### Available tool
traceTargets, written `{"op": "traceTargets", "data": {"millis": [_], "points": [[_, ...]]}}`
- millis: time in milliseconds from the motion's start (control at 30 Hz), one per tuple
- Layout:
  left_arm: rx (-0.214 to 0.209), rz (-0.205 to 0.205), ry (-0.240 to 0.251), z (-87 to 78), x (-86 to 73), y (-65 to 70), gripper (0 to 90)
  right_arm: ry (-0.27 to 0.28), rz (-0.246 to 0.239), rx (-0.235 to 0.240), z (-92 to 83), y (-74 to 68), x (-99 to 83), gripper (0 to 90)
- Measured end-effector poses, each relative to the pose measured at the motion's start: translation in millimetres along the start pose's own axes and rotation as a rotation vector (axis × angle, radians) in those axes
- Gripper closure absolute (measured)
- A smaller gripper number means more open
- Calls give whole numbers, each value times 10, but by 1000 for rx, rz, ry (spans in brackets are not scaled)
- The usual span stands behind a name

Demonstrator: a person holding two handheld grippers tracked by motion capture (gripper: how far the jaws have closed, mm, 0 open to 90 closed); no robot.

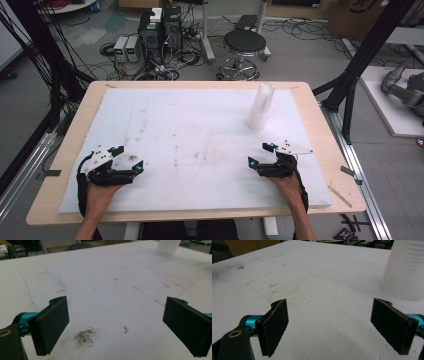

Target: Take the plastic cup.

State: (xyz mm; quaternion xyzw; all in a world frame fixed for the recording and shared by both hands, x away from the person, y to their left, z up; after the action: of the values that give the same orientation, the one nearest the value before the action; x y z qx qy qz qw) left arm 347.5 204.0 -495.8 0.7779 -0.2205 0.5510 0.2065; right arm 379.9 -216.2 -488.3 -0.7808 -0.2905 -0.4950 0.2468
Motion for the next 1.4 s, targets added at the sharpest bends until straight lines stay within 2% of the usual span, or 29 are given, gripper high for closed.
{"op": "traceTargets", "data": {"millis": [133, 200, 433, 700, 767, 900, 1033, 1133, 1200, 1267, 1400], "points": [[-4, -3, -2, 0, -1, -2, 67, -11, 7, 8, 8, -1, -7, 145], [-5, -3, -1, 0, -1, -1, 67, -20, -6, 4, 16, -6, -11, 146], [-5, -5, -1, -2, -1, -3, 67, -7, -21, 2, 10, -11, -3, 145], [-14, -5, -1, -1, 0, -1, 67, -21, -3, 23, 20, -9, -9, 145], [-13, -7, -4, 4, -1, 0, 67, -8, 12, 32, 7, 4, 4, 145], [-6, -26, -27, 27, -13, -21, 67, 4, 5, 36, -37, 8, 15, 145], [9, -38, -28, 27, -13, -36, 67, 25, 3, 39, -140, 30, 105, 145], [18, -30, -26, 23, -13, -36, 67, 39, -15, 39, -280, 86, 269, 145], [15, -25, -32, 30, -15, -31, 67, 42, -21, 38, -309, 109, 304, 144], [14, -21, -40, 35, -20, -27, 67, 44, -35, 18, -435, 227, 451, 145], [16, -19, -36, 34, -18, -24, 67, 34, -44, -4, -573, 390, 637, 144]]}}
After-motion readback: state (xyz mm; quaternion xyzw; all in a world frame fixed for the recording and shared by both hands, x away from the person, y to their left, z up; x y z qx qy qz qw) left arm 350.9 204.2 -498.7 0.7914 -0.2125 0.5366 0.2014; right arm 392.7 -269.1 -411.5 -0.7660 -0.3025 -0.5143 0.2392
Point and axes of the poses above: each handheld gripper's, and its own axes: z roughly forward along the jaws, x roughly out of its top, y roughly to its right, the point moved 9 cm from there along z, roughly forward along the jaws
